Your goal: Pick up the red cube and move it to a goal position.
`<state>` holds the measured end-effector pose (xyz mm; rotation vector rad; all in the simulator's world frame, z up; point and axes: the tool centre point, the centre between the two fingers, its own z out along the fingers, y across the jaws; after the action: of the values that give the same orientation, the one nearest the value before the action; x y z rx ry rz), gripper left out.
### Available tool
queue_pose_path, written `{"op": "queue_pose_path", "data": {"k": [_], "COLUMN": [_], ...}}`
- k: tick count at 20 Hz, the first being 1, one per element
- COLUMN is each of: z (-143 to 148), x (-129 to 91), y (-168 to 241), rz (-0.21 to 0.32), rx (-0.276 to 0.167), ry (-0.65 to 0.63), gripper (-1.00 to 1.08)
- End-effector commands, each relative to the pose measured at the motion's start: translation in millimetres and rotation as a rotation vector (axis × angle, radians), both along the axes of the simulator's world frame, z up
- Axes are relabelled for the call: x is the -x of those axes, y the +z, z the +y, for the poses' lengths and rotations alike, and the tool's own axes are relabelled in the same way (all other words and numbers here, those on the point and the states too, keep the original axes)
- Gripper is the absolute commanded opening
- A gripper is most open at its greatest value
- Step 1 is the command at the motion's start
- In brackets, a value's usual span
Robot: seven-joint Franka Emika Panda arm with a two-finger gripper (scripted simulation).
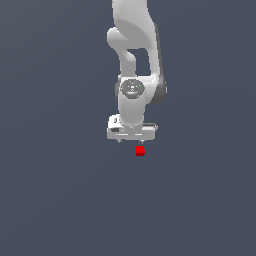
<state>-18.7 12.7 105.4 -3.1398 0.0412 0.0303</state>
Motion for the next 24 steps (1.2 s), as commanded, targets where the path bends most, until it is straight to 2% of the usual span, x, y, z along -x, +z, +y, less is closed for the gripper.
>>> {"op": "queue_pose_path", "data": {"k": [1,9,17,18,24], "z": [12,41,49,49,49], "x": [0,-2,-4,-4,-4], "y": [-20,-71,-86,-86,-86], "rz": [-0.004,-0.016,-0.019,-0.019,-0.019], "rx": [0.0,0.0,0.001,0.001,0.001], "ry": [0.006,0.02,0.024,0.024,0.024], "gripper": [1.0,1.0,1.0,-1.0,-1.0]}}
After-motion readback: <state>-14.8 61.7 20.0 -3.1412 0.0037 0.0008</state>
